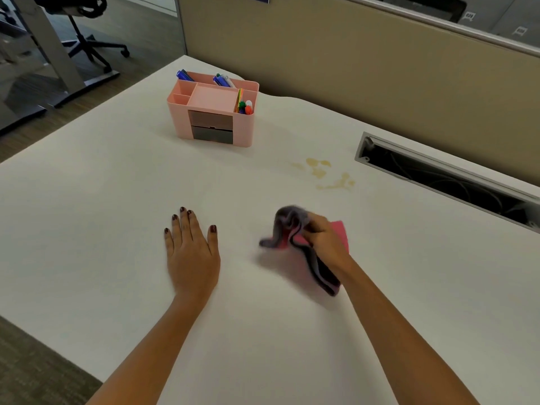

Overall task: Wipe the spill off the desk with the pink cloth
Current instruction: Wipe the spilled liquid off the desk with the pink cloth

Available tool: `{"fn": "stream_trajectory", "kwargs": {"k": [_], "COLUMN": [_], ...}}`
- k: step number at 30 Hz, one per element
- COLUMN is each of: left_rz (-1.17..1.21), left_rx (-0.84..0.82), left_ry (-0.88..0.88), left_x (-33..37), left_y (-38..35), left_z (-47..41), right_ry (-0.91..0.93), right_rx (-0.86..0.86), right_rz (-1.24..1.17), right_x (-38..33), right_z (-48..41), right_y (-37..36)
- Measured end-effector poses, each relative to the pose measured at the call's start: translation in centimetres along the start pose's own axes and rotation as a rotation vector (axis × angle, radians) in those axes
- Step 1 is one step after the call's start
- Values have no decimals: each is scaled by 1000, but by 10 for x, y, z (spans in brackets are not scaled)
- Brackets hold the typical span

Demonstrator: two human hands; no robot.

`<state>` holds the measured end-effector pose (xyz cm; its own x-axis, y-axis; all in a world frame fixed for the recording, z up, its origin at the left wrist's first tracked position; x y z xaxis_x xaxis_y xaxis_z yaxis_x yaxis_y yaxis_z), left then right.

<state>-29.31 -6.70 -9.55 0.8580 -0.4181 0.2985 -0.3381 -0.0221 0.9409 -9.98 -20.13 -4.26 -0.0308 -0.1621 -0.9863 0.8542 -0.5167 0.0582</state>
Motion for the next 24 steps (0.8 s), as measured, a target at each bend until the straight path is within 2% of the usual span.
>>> {"fn": "stream_trajectory", "kwargs": {"k": [3,5,9,14,20,24], "left_rz": [3,2,10,17,8,20], "left_rx": [3,0,4,-1,-4,0], "left_ry": [0,-3,2,1,9,9], "left_x": [-1,0,0,0,-1,-2], "left_y": [0,0,1,-1,-1,-2], "left_z": [0,0,0,-1,-1,-2], "right_ry": [109,96,92,130,160,201], "right_rx": [464,594,519,393,196,-15], "right_rz": [67,271,582,738,733,669], "right_x": [1,9,26,24,8,2], "right_z": [6,8,-5,-27,-61,-69], "right_y": [34,48,42,4,-45,-68]}}
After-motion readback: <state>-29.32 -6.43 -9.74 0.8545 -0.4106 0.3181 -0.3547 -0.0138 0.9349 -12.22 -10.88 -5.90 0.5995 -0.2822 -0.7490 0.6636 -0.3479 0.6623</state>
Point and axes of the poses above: each hand's wrist, its own z-axis away from the middle knuckle, its own y-axis out of the back of the hand, x = y × z, the point moved 5 cm from there along -z, towards the middle knuckle, and after that the axes turned 1 degree about -z, right-handed, at the moved point
